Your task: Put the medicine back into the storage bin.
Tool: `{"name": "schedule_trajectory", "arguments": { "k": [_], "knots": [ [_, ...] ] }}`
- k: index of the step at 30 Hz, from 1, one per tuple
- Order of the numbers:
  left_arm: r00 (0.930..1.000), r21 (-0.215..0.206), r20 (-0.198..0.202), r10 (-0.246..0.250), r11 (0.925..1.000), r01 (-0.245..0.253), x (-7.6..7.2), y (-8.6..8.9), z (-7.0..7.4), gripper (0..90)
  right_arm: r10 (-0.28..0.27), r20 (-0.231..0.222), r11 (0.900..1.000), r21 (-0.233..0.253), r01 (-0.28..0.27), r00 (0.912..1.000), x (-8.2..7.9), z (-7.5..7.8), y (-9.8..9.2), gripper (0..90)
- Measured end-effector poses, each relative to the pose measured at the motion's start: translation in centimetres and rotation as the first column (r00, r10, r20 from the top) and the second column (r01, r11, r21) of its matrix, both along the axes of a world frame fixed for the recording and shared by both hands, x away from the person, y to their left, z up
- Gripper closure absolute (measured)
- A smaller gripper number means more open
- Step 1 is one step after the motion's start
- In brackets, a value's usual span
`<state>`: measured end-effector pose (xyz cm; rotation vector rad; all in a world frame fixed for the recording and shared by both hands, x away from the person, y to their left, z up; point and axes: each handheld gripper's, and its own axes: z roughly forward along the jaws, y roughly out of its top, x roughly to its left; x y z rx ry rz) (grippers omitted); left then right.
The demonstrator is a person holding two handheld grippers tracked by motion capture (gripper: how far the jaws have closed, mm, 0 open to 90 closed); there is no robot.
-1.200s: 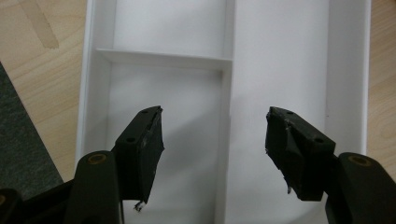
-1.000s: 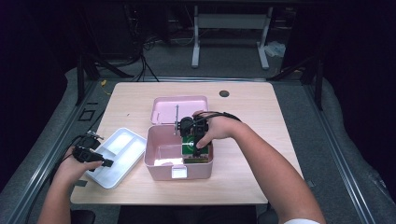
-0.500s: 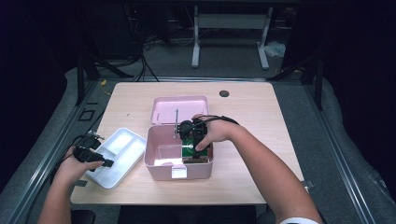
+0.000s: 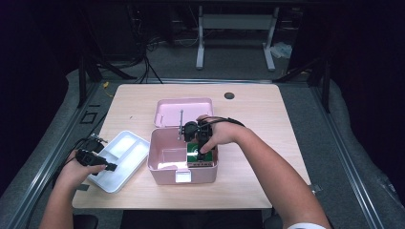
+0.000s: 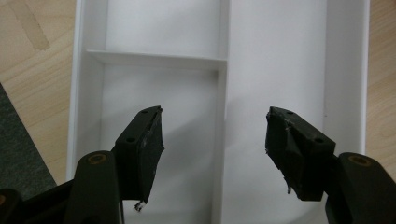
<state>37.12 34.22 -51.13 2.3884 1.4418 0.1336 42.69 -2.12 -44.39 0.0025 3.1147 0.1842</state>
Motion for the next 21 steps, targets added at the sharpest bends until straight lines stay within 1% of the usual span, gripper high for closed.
{"name": "schedule_trajectory", "arguments": {
  "k": [2, 3, 4, 6, 7, 8, 9, 10, 11, 13, 17, 18, 21],
  "knots": [
    [1.0000, -0.001, 0.000, 0.000, 1.0000, 0.000, 0.0, 0.0, 0.0, 36.8, -0.003, -0.004, 1.000, 0.004, 0.004, 1.0000, 0.0, 0.2, -0.1, 18.9],
    [1.0000, 0.000, 0.000, 0.001, 1.0000, -0.001, 0.0, 0.0, 0.0, 36.8, -0.003, -0.019, 1.000, 0.002, 0.003, 0.9998, 0.0, 0.3, -0.2, 19.7],
    [1.0000, 0.000, -0.002, 0.001, 1.0000, -0.001, 0.0, 0.0, 0.0, 36.8, 0.000, -0.002, 1.000, 0.001, 0.000, 1.0000, -0.1, 0.7, -0.3, 20.3],
    [1.0000, 0.000, -0.002, 0.002, 1.0000, -0.002, 0.0, 0.0, 0.0, 36.8, 0.001, -0.003, 1.000, 0.007, -0.001, 1.0000, -0.1, 1.0, -0.4, 21.2],
    [1.0000, 0.000, -0.003, 0.002, 1.0000, -0.002, 0.0, 0.0, 0.0, 36.8, 0.000, -0.007, 1.000, 0.009, 0.000, 1.0000, -0.2, 1.3, -0.6, 22.5],
    [1.0000, 0.000, -0.003, 0.002, 1.0000, -0.002, 0.0, 0.0, 0.0, 36.8, -0.001, -0.006, 1.000, 0.011, 0.001, 1.0000, -0.3, 2.0, -0.9, 23.9],
    [1.0000, 0.000, -0.003, 0.002, 1.0000, -0.002, 0.0, 0.0, 0.0, 36.8, -0.001, -0.006, 1.000, 0.011, 0.001, 1.0000, -0.3, 2.0, -0.9, 23.9],
    [1.0000, 0.000, -0.002, 0.002, 1.0000, -0.002, 0.0, 0.0, 0.0, 36.8, -0.006, -0.004, 1.000, 0.017, 0.006, 1.0000, -0.3, 2.6, -1.3, 25.8],
    [1.0000, 0.000, -0.002, 0.002, 1.0000, -0.002, 0.0, 0.0, 0.0, 36.8, -0.006, -0.004, 1.000, 0.017, 0.006, 1.0000, -0.3, 2.6, -1.3, 25.8],
    [1.0000, 0.000, -0.002, 0.002, 1.0000, -0.002, 0.0, 0.0, 0.0, 36.8, -0.019, -0.006, 1.000, 0.013, 0.019, 0.9998, -0.5, 3.4, -2.1, 27.0],
    [1.0000, 0.000, -0.003, 0.004, 1.0000, -0.004, 0.0, 0.0, -0.1, 36.8, -0.028, 0.006, 0.999, 0.016, 0.028, 0.9996, -0.7, 4.2, -3.0, 27.6],
    [1.0000, 0.001, -0.004, 0.003, 1.0000, -0.003, 0.0, 0.0, -0.1, 36.8, -0.049, 0.008, 0.998, 0.027, 0.048, 0.9988, -0.7, 4.6, -3.7, 27.9],
    [1.0000, -0.001, -0.005, 0.006, 1.0000, -0.006, 0.0, -0.1, -0.1, 36.8, -0.063, 0.011, 0.998, 0.028, 0.063, 0.9979, -0.7, 4.9, -4.5, 28.5]
  ]
}}
